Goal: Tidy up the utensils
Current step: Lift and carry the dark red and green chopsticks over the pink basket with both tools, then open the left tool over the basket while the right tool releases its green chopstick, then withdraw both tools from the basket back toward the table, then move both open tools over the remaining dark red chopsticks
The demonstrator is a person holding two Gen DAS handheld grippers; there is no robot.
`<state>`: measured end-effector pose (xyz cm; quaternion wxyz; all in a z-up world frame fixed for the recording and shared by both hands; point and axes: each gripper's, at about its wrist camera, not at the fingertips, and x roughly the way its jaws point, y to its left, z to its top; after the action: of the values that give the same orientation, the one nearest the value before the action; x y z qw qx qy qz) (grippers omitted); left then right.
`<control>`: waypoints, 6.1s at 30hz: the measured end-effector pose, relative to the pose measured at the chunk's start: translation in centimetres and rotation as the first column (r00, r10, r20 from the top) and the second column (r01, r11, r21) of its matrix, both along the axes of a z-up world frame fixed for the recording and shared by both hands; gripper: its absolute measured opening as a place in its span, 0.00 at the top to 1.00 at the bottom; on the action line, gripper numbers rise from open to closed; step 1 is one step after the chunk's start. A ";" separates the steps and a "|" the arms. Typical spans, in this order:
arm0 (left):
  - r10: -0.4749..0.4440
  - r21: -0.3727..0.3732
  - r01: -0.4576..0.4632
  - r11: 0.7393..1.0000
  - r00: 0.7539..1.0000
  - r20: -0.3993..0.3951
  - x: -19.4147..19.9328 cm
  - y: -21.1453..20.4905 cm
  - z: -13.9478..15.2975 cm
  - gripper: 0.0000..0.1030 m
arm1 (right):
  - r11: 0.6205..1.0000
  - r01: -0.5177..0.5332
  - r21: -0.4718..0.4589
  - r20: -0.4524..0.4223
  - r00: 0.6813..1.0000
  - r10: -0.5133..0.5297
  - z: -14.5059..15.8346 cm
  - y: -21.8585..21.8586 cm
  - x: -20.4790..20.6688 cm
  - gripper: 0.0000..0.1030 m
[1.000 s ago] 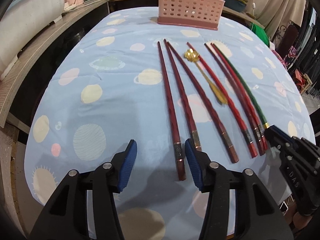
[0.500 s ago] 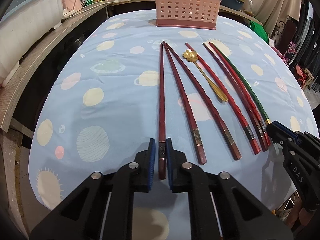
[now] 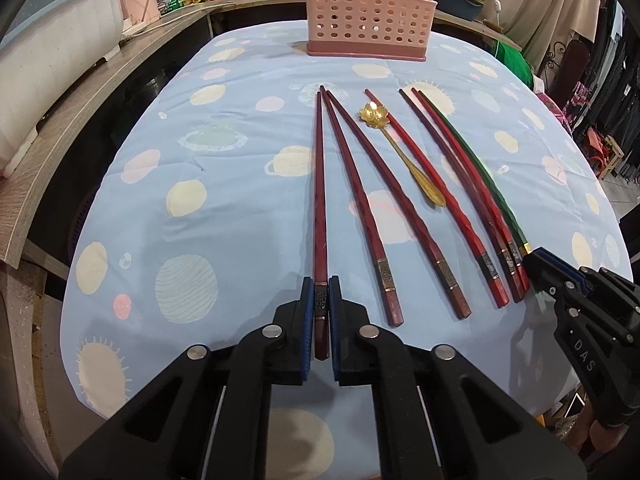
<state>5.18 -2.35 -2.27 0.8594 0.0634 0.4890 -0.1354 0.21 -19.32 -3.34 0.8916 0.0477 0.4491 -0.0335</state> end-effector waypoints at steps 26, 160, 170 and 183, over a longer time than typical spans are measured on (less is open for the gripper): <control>0.003 -0.049 0.008 0.999 0.977 0.214 3.9 -1.3 11.3 0.93 | 0.999 0.010 0.052 0.256 0.967 -0.023 12.2 -3.6 3.3 0.93; 0.036 0.047 -0.036 0.998 0.999 0.011 1.6 -1.4 0.2 0.45 | 0.999 0.017 0.046 0.008 1.000 -0.018 0.9 -0.7 0.4 0.66; 0.028 0.048 -0.028 0.998 1.000 0.001 1.4 -1.6 -0.5 0.44 | 0.999 0.009 0.038 0.001 1.000 -0.009 0.4 -0.2 0.3 0.67; 0.019 0.004 -0.019 1.000 0.999 -0.036 1.2 -1.4 -1.0 0.43 | 0.999 0.012 0.032 -0.006 1.000 -0.012 0.1 -0.4 0.0 0.67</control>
<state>6.41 -3.77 -3.26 0.8517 0.0581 0.5050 -0.1275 0.22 -19.67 -3.26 0.8892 0.0643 0.4519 -0.0318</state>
